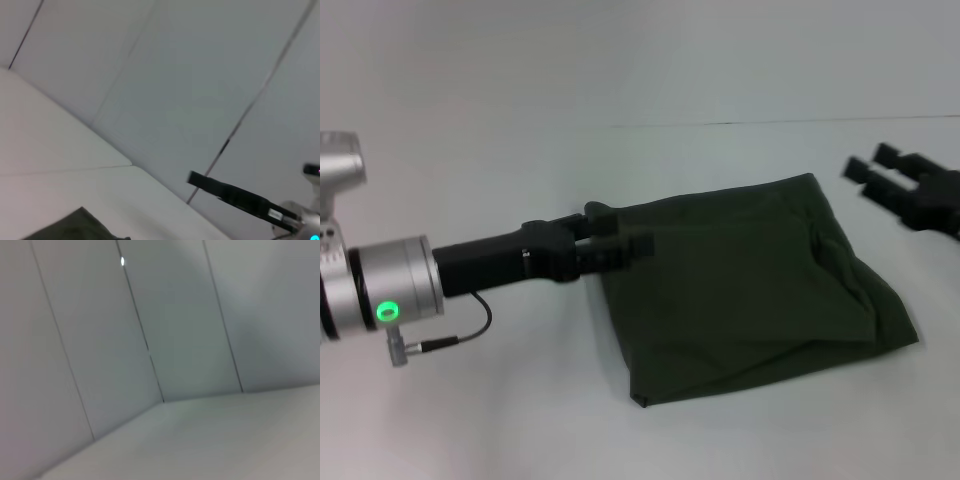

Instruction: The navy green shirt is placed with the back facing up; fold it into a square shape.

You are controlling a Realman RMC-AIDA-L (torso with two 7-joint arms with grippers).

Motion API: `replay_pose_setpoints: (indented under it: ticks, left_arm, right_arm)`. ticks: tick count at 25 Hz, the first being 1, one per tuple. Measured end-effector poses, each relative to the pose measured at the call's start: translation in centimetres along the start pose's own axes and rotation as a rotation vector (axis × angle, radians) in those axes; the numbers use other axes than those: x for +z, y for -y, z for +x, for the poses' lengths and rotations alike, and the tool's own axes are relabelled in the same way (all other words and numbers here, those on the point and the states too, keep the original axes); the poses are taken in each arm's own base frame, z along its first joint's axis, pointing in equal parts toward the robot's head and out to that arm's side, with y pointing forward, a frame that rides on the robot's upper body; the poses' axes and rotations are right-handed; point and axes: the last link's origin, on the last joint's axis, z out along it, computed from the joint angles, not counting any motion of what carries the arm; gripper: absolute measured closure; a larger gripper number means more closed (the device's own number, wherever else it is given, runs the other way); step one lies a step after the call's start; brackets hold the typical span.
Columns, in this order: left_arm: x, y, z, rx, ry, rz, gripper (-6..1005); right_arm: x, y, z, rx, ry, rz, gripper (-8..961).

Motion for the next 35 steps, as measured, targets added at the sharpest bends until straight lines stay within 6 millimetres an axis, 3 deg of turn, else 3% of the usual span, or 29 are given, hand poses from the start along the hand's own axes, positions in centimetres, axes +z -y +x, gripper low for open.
replay_pose_setpoints:
  ticks: [5, 13, 19, 35]
  left_arm:
    - [0.3, 1.7, 2.3, -0.265, 0.085, 0.108, 112]
    - [1.8, 3.9, 4.2, -0.517, 0.278, 0.329, 112]
    - [3.2, 4.8, 3.8, -0.578, 0.362, 0.438, 112]
    - [6.0, 4.0, 2.0, -0.632, 0.371, 0.439, 112]
  right_arm:
    - [-2.4, 1.3, -1.5, 0.048, 0.008, -0.005, 316]
    - [-3.6, 2.2, -2.2, -0.009, -0.034, 0.004, 316]
    - [-4.6, 2.7, -2.6, -0.044, -0.072, -0.003, 316]
    - [-5.1, 3.0, -2.7, -0.067, -0.074, 0.010, 315]
